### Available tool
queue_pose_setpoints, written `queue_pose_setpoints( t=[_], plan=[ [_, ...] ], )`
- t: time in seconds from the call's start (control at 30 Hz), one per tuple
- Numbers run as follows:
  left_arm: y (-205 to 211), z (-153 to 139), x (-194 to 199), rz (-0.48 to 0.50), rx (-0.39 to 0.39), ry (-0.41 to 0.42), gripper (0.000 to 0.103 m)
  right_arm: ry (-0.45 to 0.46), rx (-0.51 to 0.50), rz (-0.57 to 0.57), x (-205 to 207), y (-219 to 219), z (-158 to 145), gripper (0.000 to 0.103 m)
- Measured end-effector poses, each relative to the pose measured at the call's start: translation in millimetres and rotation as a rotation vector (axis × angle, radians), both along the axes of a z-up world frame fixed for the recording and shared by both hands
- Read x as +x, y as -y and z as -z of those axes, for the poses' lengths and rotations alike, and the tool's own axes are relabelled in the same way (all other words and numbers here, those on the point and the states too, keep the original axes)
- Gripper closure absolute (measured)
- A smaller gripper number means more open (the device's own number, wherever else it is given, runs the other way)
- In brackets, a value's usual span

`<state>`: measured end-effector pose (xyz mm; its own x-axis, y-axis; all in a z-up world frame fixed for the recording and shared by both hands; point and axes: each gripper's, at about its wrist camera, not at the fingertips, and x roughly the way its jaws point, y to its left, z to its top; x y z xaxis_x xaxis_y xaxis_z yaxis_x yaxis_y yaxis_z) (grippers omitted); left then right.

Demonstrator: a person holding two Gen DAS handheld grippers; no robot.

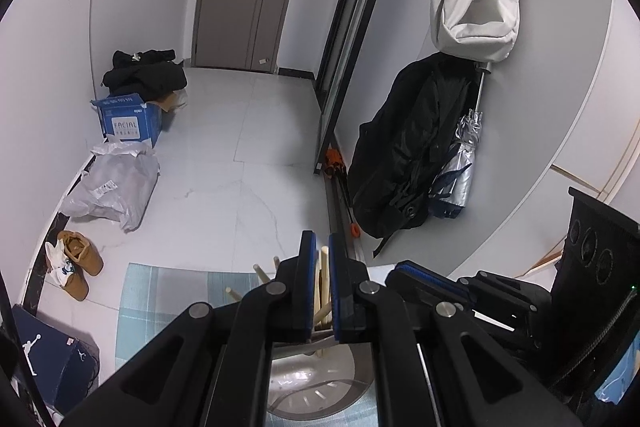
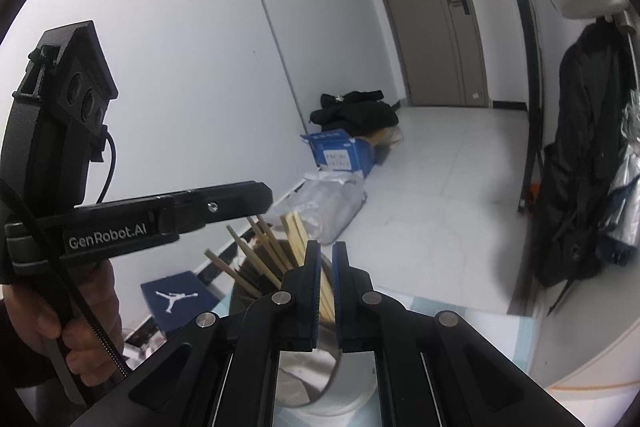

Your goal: Organize utensils

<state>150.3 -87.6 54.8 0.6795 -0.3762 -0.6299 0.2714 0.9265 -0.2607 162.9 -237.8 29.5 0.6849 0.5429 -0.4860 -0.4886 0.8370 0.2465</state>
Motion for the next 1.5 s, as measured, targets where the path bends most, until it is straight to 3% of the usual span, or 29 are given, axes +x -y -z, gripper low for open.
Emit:
queue_pose_setpoints(
  t=[0.2, 0.33, 0.47, 0.6, 0.67, 0.77, 0.87, 1.17, 1.5],
  plan=[
    [-7, -1, 1, -0.045, -0.007, -0.019, 0.099, -0.018, -0.002, 0.023, -2, 5, 5, 0.095],
    [-12, -5, -2, -0.076, 0.003, -0.014, 0.089, -0.015, 0.004, 0.046, -4, 9, 4, 0.095],
    [-16, -11, -5, -0.108, 0.025, -0.021, 0.071, -0.008, 0.030, 0.076, -9, 16, -1, 0.093],
    [-24, -27, -15, -0.146, -0.001, 0.023, 0.055, -0.004, 0.063, 0.102, -12, 19, -9, 0.091],
    [-29, -36, -23, -0.166, -0.019, 0.051, 0.044, 0.003, 0.068, 0.122, -16, 20, -16, 0.087],
    [-31, -48, -35, -0.192, -0.009, 0.095, 0.035, 0.021, 0.075, 0.144, -26, 21, -27, 0.074],
    [-34, -59, -47, -0.209, -0.006, 0.133, 0.026, 0.051, 0.060, 0.146, -39, 19, -40, 0.069],
    [-57, -84, -87, -0.299, 0.004, 0.253, 0.006, 0.138, 0.048, 0.166, -75, 4, -75, 0.048],
    [-71, -94, -118, -0.356, 0.013, 0.328, 0.001, 0.215, 0.034, 0.182, -114, -5, -103, 0.032]
  ],
)
